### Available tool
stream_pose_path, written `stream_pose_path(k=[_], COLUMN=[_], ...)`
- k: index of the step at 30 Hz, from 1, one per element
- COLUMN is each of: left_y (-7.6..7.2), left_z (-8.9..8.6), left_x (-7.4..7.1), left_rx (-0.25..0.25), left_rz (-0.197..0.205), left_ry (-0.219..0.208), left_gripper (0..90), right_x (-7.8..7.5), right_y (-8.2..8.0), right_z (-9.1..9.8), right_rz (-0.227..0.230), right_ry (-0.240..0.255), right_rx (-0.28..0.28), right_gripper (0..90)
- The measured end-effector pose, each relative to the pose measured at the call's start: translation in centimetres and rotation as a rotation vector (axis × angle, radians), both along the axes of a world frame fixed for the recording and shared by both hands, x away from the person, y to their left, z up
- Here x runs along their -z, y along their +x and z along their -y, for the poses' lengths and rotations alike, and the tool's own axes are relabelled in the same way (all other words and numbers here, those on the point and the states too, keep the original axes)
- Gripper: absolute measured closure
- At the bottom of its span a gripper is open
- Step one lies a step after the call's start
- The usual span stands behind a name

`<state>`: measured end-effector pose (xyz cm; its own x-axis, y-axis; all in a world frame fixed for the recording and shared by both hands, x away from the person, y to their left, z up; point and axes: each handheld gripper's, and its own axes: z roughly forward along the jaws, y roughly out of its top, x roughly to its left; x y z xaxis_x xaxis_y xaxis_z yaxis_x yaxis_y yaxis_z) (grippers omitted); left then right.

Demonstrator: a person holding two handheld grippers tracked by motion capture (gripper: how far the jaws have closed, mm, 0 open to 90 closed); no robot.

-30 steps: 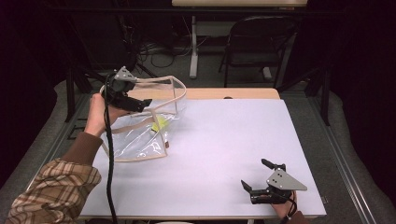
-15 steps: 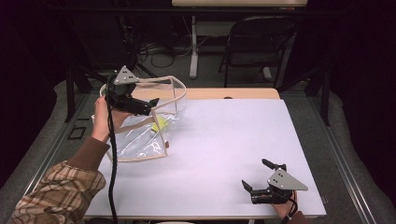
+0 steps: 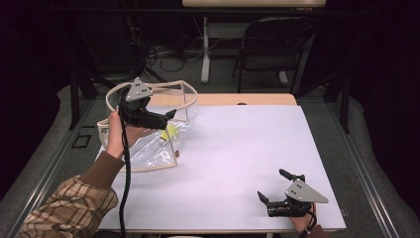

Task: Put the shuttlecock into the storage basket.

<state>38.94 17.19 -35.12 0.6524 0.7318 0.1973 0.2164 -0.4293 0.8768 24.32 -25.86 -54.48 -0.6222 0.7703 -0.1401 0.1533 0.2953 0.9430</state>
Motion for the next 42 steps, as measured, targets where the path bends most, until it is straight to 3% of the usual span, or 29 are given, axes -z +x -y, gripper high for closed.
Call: stream_pose_path(k=[25,42], left_y=[-4.7,-6.9], left_z=[-0.3,-1.5], left_x=[2.7,4.7], left_rx=[0.055,0.051], left_rz=[0.060,0.060], left_ry=[-0.012,-0.050], left_gripper=[0.0,0.0], right_x=[0.0,0.0], right_y=[-0.1,-0.1], right_z=[-0.3,-0.4], right_rz=[-0.001,-0.001], right_ry=[-0.004,-0.011], right_rx=[-0.002,-0.003], right_gripper=[0.2,0.2])
